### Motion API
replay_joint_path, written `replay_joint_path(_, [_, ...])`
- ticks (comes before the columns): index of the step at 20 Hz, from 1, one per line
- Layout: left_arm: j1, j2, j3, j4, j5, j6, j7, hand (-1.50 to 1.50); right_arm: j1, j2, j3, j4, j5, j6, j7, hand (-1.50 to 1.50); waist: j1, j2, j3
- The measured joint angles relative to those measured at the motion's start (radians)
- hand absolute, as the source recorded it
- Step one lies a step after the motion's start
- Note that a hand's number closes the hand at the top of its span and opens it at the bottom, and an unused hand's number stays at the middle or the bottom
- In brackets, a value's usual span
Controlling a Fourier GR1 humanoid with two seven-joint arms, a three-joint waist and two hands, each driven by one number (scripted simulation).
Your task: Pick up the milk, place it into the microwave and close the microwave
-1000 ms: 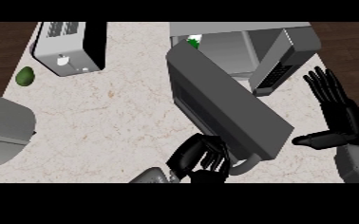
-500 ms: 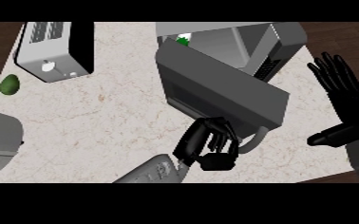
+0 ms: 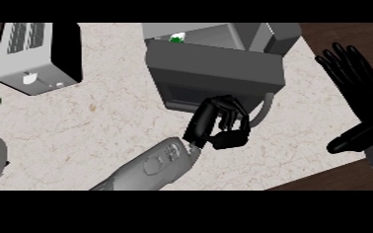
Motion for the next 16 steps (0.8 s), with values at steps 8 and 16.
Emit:
replay_joint_path(8, [-0.099, -0.005, 0.095, 0.076, 0.134, 0.036, -0.027, 1.50, -0.020, -0.007, 0.012, -0.056, -0.087, 0.034, 0.063, -1.50, -0.050, 0.020, -0.002])
replay_joint_path(16, [-0.145, -0.005, 0.163, 0.123, 0.242, 0.026, -0.111, 1.50, -0.047, -0.031, 0.010, -0.084, -0.156, 0.063, 0.109, -1.50, -0.078, 0.035, -0.002])
